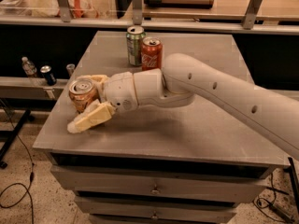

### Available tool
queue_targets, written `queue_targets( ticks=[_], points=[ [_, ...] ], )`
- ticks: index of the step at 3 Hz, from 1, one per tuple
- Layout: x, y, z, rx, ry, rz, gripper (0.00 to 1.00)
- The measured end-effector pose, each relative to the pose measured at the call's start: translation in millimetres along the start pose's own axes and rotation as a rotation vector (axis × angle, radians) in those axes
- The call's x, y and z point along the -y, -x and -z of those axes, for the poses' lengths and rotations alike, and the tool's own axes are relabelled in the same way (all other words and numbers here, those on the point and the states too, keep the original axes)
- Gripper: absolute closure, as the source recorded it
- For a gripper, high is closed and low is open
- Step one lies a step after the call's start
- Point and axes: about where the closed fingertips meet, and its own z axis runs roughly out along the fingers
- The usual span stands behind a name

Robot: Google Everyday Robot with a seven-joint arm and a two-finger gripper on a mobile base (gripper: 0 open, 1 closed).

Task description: Knock orange can over

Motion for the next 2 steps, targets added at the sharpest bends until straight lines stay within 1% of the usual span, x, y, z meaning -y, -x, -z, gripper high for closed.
queue_targets(
  ticks=[2],
  points=[
    [3.0,-5.6,0.3,0.004,0.007,0.004,0.64]
  ],
)
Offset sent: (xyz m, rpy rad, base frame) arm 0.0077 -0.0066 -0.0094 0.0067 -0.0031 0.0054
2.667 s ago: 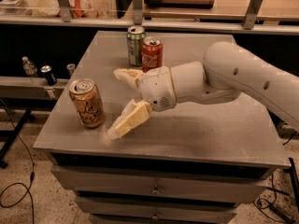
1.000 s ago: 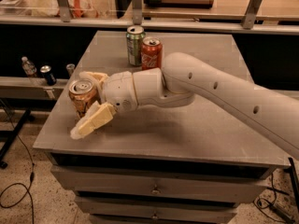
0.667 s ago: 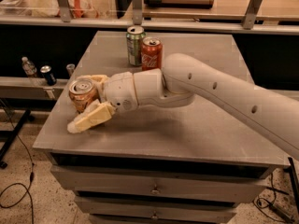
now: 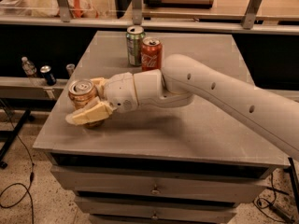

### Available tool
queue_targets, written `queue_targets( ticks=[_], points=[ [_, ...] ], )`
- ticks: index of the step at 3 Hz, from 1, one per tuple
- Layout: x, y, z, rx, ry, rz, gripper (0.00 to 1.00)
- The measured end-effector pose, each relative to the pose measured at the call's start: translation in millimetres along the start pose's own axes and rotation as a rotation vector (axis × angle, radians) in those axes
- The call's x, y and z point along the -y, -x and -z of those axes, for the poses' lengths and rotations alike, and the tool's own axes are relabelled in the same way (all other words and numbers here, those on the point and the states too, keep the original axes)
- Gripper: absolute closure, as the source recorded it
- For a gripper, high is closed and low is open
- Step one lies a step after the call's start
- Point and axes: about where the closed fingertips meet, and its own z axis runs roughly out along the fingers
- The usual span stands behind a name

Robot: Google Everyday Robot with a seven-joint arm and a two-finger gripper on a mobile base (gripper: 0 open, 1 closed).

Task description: Knock orange can over

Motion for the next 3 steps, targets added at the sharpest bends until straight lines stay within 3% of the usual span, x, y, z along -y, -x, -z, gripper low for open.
queue_targets(
  ticks=[1,2,3],
  points=[
    [2.8,-6.2,9.1,-0.005,-0.020,-0.009,0.88],
    [9.6,-10.4,30.7,-0.029,-0.071,-0.011,1.00],
    [19.8,-8.7,60.5,-0.073,-0.143,0.007,1.00]
  ],
)
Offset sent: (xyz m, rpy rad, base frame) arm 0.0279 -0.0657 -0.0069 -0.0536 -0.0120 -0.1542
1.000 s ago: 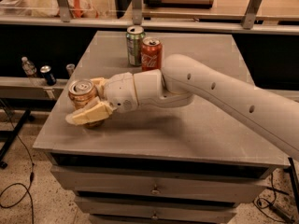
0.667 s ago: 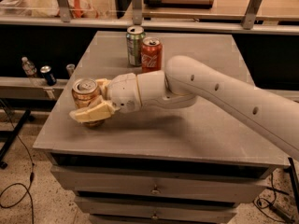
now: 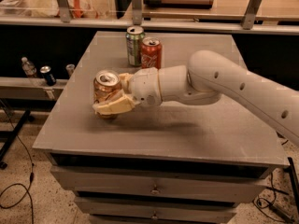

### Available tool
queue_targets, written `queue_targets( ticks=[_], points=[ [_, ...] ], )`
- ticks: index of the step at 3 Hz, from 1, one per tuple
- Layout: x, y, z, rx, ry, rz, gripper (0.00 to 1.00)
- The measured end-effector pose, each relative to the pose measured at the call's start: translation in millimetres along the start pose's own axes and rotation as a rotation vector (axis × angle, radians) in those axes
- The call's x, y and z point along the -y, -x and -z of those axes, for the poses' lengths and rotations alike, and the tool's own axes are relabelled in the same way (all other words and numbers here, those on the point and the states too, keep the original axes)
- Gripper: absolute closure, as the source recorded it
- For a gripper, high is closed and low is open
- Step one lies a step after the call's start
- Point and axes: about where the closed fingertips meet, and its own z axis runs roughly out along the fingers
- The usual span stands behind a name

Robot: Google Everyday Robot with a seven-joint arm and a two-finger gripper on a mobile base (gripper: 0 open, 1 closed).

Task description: Knock orange can over

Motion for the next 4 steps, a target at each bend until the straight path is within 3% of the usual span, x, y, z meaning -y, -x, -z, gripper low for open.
queue_targets(
  ticks=[2,4],
  points=[
    [20.9,11.5,47.6,-0.108,-0.128,0.072,1.00],
    [19.2,20.0,55.6,-0.434,-0.168,0.207,1.00]
  ],
)
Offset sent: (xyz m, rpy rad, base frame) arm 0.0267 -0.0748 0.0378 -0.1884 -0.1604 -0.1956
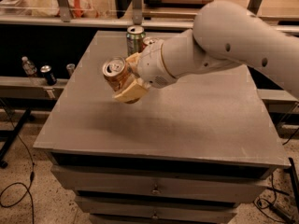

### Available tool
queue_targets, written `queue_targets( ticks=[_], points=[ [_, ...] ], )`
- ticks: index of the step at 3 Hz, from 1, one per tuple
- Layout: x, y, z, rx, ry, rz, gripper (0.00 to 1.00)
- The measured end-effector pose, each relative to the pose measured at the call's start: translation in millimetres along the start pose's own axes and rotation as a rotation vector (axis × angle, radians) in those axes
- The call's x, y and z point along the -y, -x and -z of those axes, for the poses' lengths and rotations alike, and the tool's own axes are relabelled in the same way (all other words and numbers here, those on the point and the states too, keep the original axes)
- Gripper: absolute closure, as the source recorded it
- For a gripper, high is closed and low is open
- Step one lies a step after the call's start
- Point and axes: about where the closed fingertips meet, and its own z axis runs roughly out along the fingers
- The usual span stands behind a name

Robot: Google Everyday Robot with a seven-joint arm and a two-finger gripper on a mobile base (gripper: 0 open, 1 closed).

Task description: Knock orange can over

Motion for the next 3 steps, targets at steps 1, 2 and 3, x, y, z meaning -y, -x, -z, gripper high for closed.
queue_targets(
  ticks=[1,2,3],
  points=[
    [-5.1,1.4,-8.0,-0.153,0.031,0.069,1.00],
    [-7.3,-6.1,-14.9,-0.306,0.065,0.138,1.00],
    [-1.8,-21.7,-15.8,-0.436,0.078,0.201,1.00]
  ],
)
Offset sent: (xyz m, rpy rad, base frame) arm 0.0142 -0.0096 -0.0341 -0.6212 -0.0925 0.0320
